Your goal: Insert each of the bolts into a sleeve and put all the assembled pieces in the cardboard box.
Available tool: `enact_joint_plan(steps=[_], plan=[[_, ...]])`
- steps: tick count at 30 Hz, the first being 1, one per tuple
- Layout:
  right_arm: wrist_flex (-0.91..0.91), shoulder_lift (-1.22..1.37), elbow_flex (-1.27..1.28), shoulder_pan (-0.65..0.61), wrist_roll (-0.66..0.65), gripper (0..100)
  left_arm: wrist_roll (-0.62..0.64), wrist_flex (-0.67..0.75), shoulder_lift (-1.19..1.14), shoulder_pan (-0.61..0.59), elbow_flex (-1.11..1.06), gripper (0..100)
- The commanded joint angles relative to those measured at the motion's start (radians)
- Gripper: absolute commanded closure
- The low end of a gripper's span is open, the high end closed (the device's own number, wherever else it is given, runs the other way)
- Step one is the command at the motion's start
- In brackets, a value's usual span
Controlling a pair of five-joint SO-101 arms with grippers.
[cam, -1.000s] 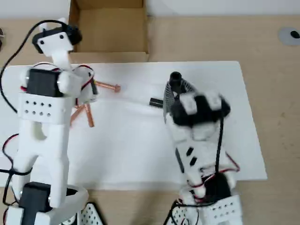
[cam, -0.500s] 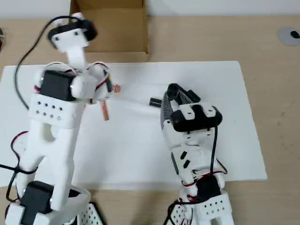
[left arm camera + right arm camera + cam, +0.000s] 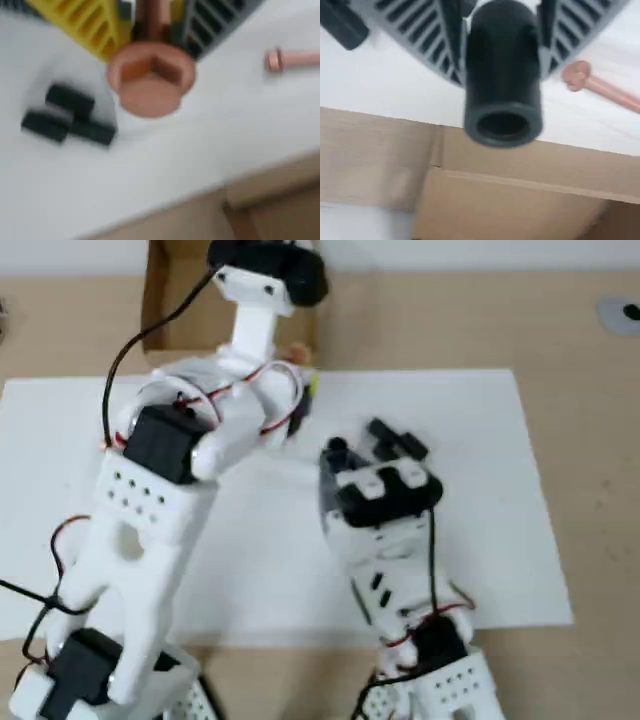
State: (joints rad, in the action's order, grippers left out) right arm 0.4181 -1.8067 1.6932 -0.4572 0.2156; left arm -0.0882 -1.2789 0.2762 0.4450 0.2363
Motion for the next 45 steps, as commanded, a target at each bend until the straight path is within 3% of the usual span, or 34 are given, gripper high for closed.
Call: enact_joint_plan(steps=[1, 9, 20, 37, 45], plan=[[0.0, -0.074, -0.004, -0.013, -0.014, 98.7, -0.014, 0.068, 0.015, -0.021, -0.037, 99], [-0.005, -0.074, -0.004, -0.013, -0.035, 98.7, -0.009, 0.135, 0.016, 0.046, -0.163, 99], [-0.002, -0.074, -0.004, -0.015, -0.038, 98.7, 0.06, 0.39, 0.013, 0.089, -0.272, 99], [0.0, -0.074, -0.004, -0.01, -0.084, 98.7, 0.06, 0.423, 0.016, 0.143, -0.31, 99], [0.002, -0.074, -0.004, -0.008, -0.084, 98.7, 0.066, 0.379, 0.041, 0.04, -0.255, 99]])
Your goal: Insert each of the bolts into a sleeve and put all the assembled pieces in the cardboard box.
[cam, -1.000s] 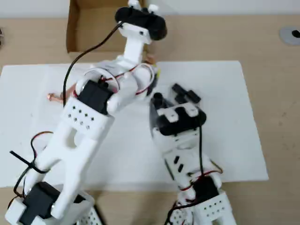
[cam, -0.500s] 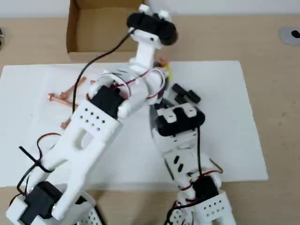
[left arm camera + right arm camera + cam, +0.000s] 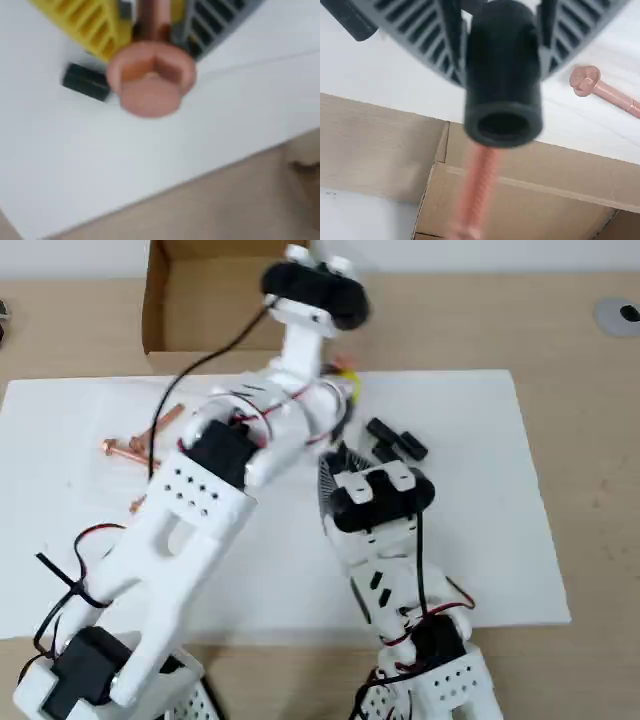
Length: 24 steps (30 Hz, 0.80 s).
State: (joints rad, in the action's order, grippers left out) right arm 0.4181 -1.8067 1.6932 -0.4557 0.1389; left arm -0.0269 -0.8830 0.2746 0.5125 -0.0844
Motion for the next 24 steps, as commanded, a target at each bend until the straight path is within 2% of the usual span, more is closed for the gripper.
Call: enact_joint_plan(steps=[1, 5, 10, 18, 24], plan=[[0.002, -0.074, -0.004, -0.01, -0.008, 98.7, 0.005, -0.035, 0.062, -0.026, 0.058, 99], [0.002, -0.073, -0.004, -0.01, -0.008, 98.7, 0.011, -0.129, 0.159, -0.021, 0.057, 99], [0.003, -0.067, -0.004, -0.01, -0.008, 98.7, 0.141, -0.181, 0.259, -0.023, 0.057, 99], [0.003, -0.067, -0.004, -0.01, -0.035, 98.7, 0.242, -0.189, 0.352, -0.02, 0.035, 99], [0.003, -0.07, -0.004, -0.01, -0.035, 98.7, 0.253, -0.186, 0.41, 0.075, -0.063, 99]])
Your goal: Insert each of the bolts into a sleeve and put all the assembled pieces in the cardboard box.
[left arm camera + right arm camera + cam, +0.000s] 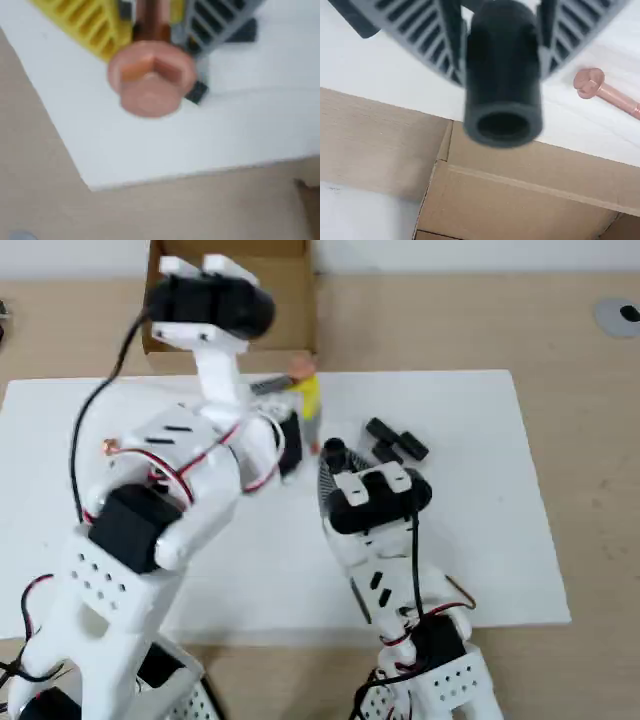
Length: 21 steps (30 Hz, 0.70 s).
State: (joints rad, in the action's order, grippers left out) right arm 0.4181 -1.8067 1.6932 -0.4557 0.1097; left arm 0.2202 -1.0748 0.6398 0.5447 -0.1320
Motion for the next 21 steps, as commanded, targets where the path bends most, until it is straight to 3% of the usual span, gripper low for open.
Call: enact_joint_plan(steps=[1, 16, 21], plan=[[0.003, -0.07, -0.004, -0.01, -0.006, 98.7, 0.006, 0.006, 0.054, 0.052, -0.028, 99], [0.003, -0.073, -0.004, 0.002, -0.028, 98.7, -0.002, 0.262, 0.068, 0.025, -0.221, 99], [0.003, -0.073, -0.004, 0.002, -0.028, 98.7, -0.002, 0.278, 0.068, 0.017, -0.235, 99]])
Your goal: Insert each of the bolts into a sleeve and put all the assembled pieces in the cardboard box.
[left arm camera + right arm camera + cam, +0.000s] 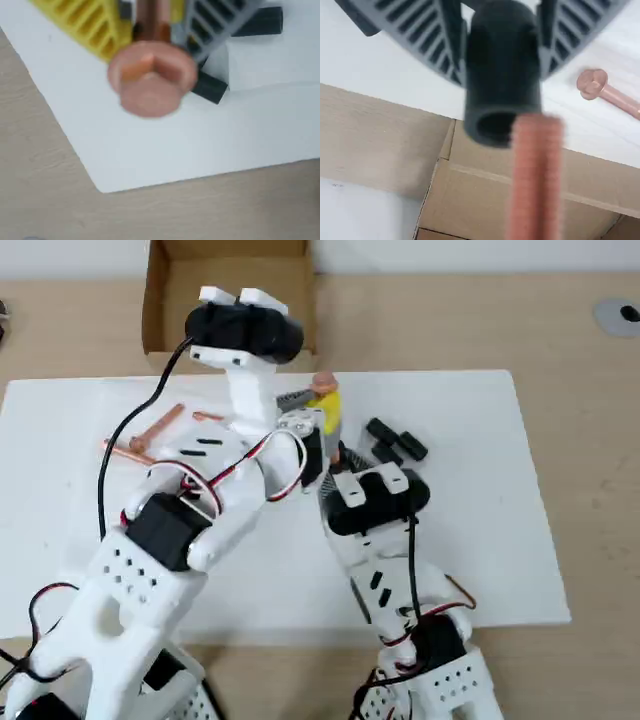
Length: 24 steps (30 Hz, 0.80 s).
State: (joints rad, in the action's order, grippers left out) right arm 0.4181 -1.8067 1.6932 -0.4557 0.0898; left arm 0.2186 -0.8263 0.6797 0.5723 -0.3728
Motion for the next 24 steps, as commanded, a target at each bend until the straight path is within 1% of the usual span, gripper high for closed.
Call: enact_joint_plan(steps=[1, 7, 10, 14, 19, 24], plan=[[0.003, -0.073, -0.004, 0.002, -0.008, 98.7, 0.0, 0.028, 0.028, -0.011, 0.006, 99], [0.003, -0.073, -0.004, 0.002, -0.008, 98.7, -0.006, 0.031, 0.03, -0.009, 0.002, 99], [0.003, -0.073, -0.004, 0.002, -0.008, 98.7, -0.051, 0.038, 0.03, -0.003, -0.017, 99], [0.003, -0.073, -0.004, 0.002, -0.008, 98.7, -0.074, 0.115, 0.03, -0.012, -0.091, 99], [0.003, -0.073, -0.004, 0.002, -0.008, 98.7, -0.14, 0.227, 0.03, -0.006, -0.169, 99], [0.003, -0.067, -0.004, 0.002, -0.008, 98.7, -0.14, 0.235, 0.03, -0.006, -0.143, 99]])
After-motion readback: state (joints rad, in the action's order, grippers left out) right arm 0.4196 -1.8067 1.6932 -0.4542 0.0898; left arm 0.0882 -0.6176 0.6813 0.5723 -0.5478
